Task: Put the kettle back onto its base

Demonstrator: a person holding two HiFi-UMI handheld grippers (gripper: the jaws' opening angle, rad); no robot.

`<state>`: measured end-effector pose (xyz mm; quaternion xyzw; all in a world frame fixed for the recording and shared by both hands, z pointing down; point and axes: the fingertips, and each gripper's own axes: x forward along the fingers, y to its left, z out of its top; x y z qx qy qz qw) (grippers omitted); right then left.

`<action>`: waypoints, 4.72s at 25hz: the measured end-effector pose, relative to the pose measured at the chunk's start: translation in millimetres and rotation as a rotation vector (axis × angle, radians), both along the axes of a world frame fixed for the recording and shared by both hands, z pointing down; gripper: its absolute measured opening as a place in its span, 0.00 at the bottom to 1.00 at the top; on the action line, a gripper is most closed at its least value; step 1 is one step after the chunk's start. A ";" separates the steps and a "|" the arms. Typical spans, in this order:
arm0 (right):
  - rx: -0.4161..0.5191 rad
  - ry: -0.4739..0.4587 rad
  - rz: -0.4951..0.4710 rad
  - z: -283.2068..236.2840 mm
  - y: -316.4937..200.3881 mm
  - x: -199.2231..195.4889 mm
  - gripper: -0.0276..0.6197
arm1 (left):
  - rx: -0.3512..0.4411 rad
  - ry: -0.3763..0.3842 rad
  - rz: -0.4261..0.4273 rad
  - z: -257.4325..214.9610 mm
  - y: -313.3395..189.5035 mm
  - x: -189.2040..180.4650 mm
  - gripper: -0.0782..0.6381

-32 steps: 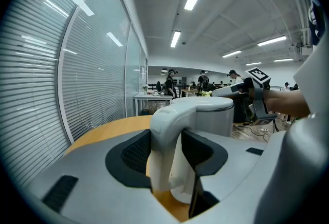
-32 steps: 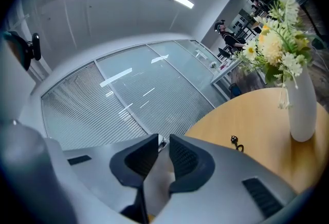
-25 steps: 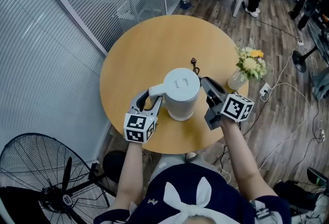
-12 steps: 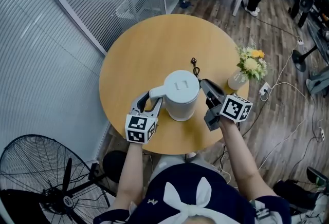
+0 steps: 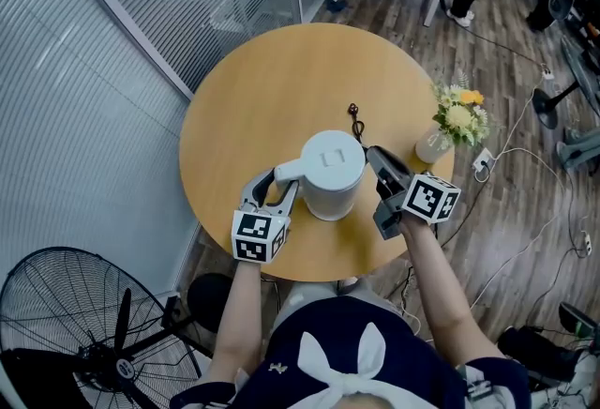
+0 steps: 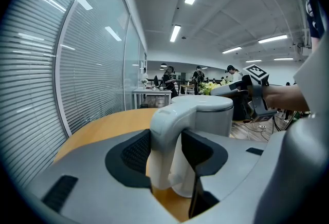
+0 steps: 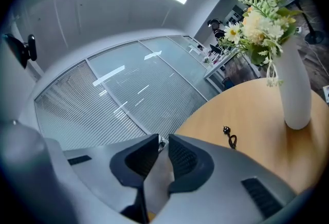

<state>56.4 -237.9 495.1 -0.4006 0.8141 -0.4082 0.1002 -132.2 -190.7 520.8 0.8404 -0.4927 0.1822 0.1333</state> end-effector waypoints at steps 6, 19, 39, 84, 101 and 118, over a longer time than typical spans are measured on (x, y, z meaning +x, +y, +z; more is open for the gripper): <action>-0.023 0.006 0.000 9.7 1.3 2.5 0.14 | -0.002 -0.003 -0.011 5.1 3.8 1.2 0.39; -0.034 0.014 -0.016 16.9 3.6 0.2 0.14 | -0.007 -0.003 -0.018 12.5 8.9 -1.0 0.39; 0.006 0.023 -0.052 12.5 17.4 -4.7 0.14 | 0.013 -0.027 -0.020 14.8 25.9 -1.2 0.39; 0.086 0.235 -0.118 12.8 34.5 -15.6 0.15 | -0.013 -0.070 -0.097 21.3 45.1 -7.1 0.48; 0.181 0.247 -0.108 -20.1 69.7 -10.8 0.13 | 0.155 0.040 -0.123 -59.9 67.3 8.3 0.44; 0.260 0.277 -0.234 -33.8 125.7 -35.3 0.08 | 0.167 0.098 -0.011 -85.3 100.4 65.5 0.16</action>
